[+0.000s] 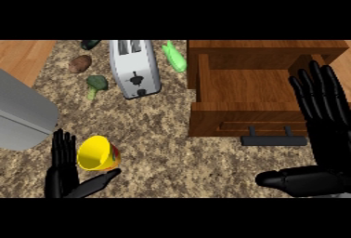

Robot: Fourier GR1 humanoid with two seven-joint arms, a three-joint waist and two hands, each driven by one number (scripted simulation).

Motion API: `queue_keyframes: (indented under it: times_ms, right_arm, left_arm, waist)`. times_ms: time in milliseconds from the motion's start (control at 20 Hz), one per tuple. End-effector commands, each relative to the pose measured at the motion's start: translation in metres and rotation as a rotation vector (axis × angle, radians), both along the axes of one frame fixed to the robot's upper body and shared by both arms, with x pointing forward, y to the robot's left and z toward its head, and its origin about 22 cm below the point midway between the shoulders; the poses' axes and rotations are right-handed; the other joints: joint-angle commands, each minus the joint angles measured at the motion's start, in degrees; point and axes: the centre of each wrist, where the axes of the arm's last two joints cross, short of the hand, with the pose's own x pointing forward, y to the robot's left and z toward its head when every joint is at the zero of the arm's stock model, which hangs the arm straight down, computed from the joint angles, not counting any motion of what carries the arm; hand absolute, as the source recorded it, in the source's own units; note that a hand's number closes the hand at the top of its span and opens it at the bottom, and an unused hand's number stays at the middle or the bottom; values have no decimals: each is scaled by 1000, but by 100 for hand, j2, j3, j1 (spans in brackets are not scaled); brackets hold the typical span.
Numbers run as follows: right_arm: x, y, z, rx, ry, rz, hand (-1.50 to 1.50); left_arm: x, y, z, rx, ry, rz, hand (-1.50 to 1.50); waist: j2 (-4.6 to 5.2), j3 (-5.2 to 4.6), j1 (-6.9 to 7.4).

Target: Pick up the cup, place it into the drawer and close the drawer

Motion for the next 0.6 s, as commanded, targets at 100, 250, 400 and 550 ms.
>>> queue_keyframes:
  times_ms: [100, 250, 400, 550]
  right_arm:
    - [-10, -9, 8, -12, 4, 18, -150]
    - [-28, 8, 11, -1, -4, 0, -150]
    - [9, 8, 19, -27, -4, 10, -150]
    - [-9, -5, 9, -14, 15, 25, -150]
  left_arm:
    - [4, 6, -25, -19, 1, 36, -150]
    - [-3, 24, -42, -11, -6, 50, -150]
    - [10, 5, -51, -2, 8, 45, -150]
    - [12, 22, -40, -12, 22, 47, -150]
  waist:
    - [-1, 1, -9]
    - [-4, -1, -23]
    - [3, -1, -1]
    - [-2, 2, -8]
